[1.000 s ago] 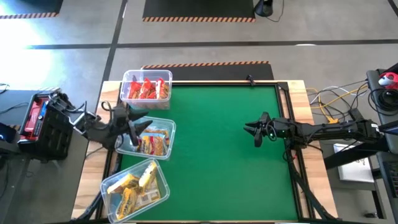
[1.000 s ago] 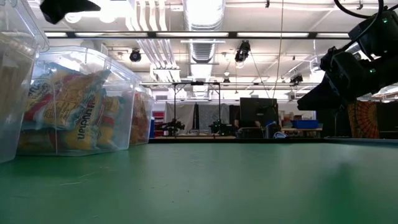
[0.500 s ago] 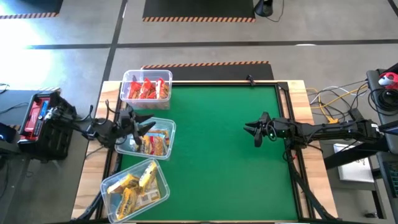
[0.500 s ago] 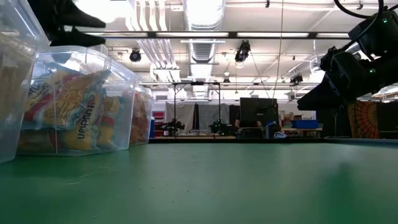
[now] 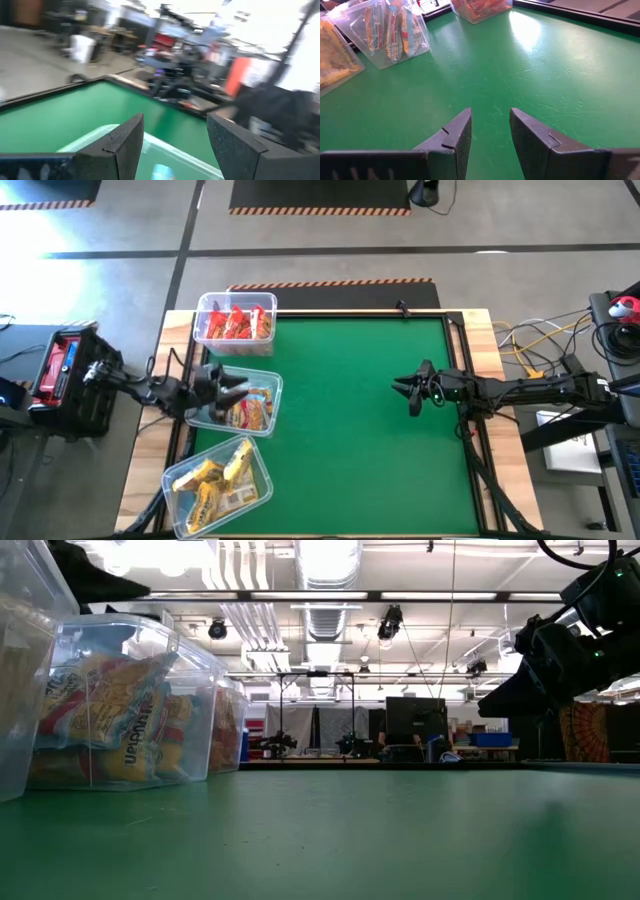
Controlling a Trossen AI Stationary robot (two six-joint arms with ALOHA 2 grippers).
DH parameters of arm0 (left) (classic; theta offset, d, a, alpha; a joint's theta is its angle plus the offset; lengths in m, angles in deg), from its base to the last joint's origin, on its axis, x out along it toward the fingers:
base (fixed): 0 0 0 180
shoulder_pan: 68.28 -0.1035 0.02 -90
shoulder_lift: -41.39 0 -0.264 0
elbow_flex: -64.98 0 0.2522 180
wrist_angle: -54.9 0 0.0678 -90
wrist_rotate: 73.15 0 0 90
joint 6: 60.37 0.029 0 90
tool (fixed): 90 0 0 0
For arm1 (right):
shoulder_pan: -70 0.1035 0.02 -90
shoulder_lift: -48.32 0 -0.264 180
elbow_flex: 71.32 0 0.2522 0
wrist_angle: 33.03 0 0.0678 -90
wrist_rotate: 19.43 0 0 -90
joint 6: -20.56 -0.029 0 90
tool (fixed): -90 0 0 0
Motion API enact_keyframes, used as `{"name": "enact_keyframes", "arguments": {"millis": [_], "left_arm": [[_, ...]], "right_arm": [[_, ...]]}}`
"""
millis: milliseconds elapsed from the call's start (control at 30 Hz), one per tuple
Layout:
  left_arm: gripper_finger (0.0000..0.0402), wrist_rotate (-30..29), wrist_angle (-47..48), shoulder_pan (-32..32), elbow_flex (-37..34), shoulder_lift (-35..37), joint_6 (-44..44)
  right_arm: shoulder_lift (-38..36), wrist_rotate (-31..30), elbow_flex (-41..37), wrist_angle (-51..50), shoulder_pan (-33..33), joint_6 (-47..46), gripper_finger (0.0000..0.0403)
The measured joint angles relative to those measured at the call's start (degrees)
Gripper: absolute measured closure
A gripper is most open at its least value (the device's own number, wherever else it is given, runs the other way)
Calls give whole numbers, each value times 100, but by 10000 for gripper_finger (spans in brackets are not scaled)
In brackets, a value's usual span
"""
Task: Sort Maruchan noodles
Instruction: Return to Home Position
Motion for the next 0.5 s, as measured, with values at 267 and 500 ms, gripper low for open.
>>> {"name": "enact_keyframes", "arguments": {"millis": [267,500], "left_arm": [[201,1939,-436,2,-348,205,267],[201,1752,-198,-2,-350,206,260]], "right_arm": [[0,0,0,-1,0,0,280],[0,0,0,0,2,0,280]]}}
